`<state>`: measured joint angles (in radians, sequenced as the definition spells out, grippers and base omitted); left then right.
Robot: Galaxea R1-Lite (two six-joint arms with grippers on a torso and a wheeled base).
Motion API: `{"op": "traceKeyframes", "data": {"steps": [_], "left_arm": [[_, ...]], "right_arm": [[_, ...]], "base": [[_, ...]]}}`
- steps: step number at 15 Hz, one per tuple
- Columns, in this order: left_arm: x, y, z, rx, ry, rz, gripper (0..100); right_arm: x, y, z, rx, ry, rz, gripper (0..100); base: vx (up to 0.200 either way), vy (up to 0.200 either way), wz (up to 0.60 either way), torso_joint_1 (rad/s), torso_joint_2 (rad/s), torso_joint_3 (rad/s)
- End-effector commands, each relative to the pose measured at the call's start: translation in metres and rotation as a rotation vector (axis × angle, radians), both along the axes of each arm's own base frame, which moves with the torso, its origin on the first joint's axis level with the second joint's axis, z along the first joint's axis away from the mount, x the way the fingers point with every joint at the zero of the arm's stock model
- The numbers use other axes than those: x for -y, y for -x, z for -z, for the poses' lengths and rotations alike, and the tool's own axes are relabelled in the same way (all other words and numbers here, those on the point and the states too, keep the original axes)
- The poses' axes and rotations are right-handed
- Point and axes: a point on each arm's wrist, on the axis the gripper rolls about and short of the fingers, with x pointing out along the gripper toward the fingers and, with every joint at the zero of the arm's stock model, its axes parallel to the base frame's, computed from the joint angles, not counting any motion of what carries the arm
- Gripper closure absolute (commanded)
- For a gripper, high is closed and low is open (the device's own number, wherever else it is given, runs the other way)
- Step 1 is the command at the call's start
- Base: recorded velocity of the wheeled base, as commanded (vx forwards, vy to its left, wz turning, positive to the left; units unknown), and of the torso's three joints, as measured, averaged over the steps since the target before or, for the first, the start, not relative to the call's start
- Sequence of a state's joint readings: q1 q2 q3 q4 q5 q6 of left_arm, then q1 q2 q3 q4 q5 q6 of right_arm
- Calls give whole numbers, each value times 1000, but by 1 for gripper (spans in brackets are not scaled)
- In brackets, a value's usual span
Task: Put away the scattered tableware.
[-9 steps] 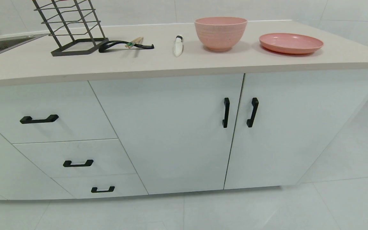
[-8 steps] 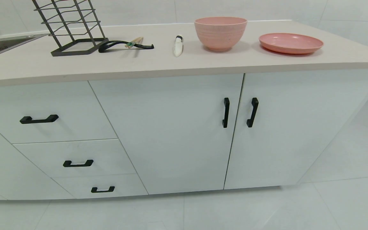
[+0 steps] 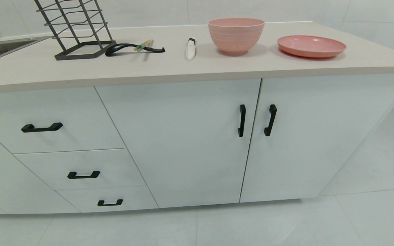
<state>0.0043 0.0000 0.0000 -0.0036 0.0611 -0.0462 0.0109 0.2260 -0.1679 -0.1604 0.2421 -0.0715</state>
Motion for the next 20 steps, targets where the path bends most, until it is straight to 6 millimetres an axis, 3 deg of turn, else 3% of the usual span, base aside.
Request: {"op": "traceKeyframes", "data": {"steps": [1,2,3,5,6,7,8,12,14,15,18,20], "left_arm": [[0,0,0,1,-3,-1,0],[0,0,0,-1,-11,1,0],[0,0,0,-1,-11,2,0],[0,0,0,-1,-12,2,0],[0,0,0,-1,-11,2,0],[0,0,0,-1,-11,5,0],[0,0,0,0,-11,21,0],[1,0,-2,14,-12,58,0],[2,3,-23,211,12,94,0],[3,0,-31,225,13,165,0],[6,-9,-65,186,4,329,0],[10,-33,-89,96,-27,501,0]], "right_arm": [[-2,-36,-21,-123,36,-88,100],[-3,-51,-22,-131,60,-95,100],[-4,-69,-25,-121,79,-114,0],[-9,-120,-30,-72,89,-180,0],[-10,-132,-29,-66,90,-189,0],[-15,-163,-25,-44,106,-233,0],[-23,-178,-22,-65,114,-315,0],[-41,-215,-17,-75,136,-403,0],[-44,-225,-14,-72,148,-423,0],[-51,-236,-18,-40,162,-460,0],[-69,-255,-25,21,165,-528,0],[-82,-263,-28,57,168,-591,0]], "base": [[0,0,0,0,0,0],[0,0,0,0,0,0],[0,0,0,0,0,0],[0,0,0,0,0,0],[0,0,0,0,0,0],[0,0,0,0,0,0],[0,0,0,0,0,0],[0,0,0,0,0,0],[0,0,0,0,0,0],[0,0,0,0,0,0],[0,0,0,0,0,0],[0,0,0,0,0,0]]}}
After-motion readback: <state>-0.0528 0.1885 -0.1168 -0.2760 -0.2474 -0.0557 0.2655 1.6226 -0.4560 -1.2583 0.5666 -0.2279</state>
